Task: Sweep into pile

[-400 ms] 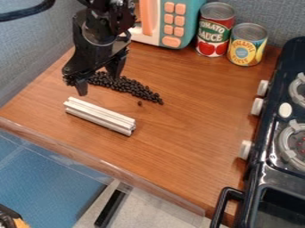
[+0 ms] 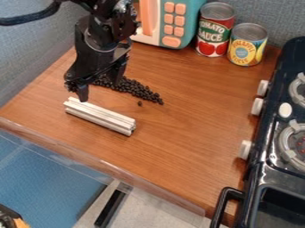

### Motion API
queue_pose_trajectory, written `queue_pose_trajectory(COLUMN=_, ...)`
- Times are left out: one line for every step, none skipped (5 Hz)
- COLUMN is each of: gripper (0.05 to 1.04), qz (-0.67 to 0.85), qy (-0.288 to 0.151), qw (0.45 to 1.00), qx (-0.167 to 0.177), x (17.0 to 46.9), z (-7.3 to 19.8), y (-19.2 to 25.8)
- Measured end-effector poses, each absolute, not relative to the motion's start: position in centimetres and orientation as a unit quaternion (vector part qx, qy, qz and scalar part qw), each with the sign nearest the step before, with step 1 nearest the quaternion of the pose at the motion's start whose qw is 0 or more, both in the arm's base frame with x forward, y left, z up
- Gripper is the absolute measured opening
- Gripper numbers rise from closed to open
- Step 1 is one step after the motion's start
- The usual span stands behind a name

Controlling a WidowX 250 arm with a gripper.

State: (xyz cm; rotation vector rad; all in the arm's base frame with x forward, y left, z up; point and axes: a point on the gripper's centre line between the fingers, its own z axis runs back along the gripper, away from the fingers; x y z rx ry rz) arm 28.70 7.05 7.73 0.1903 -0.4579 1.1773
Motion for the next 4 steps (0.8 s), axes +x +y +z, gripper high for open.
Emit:
queue_pose_trajectory(gripper=1.001, qz=0.566, qy=-0.198, qw=0.795, qx=0.087, x=28.8, z=7.2, y=6.8)
queue_pose_trajectory(gripper=1.001, qz=0.595, qy=-0.176, qw=0.781, qx=0.074, x=29.6, z=7.0, y=7.3)
queue_pose_trajectory(gripper=1.001, qz=0.614, qy=-0.161, qw=0.770, qx=0.068, x=29.9, z=6.8, y=7.9)
queue_pose_trajectory(gripper=1.001, qz=0.626, qy=-0.138, qw=0.764, qx=0.068, x=30.1, z=6.1, y=8.4)
